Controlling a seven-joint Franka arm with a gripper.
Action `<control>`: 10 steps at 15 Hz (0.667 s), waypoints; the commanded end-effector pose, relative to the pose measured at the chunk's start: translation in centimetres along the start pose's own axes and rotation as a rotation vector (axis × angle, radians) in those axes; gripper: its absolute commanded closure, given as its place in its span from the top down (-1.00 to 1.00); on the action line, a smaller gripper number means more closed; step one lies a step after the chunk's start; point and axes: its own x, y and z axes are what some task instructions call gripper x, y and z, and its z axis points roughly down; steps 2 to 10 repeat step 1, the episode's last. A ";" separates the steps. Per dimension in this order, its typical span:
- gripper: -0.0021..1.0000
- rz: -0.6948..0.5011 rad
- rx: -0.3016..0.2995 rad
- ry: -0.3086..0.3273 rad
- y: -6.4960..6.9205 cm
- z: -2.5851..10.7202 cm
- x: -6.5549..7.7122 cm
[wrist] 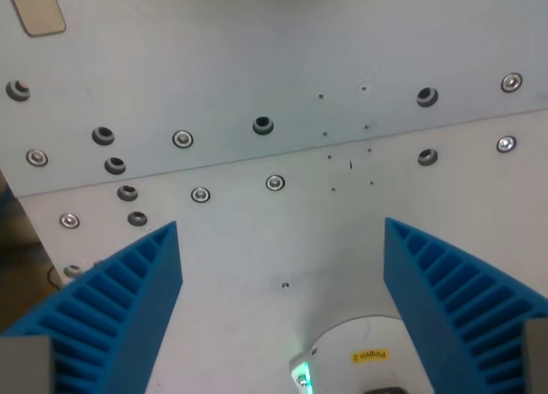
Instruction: Rotate around base positive y
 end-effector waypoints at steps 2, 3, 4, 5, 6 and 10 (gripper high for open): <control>1.00 -0.001 -0.021 -0.237 0.1 -1.0 0.5; 1.00 -0.001 -0.021 -0.237 0.1 -1.0 0.5; 1.00 -0.001 -0.021 -0.237 0.1 -1.0 0.5; 1.00 -0.001 -0.021 -0.237 0.1 -1.0 0.5; 1.00 -0.001 -0.021 -0.237 0.1 -1.0 0.5; 1.00 -0.001 -0.021 -0.237 0.1 -1.0 0.5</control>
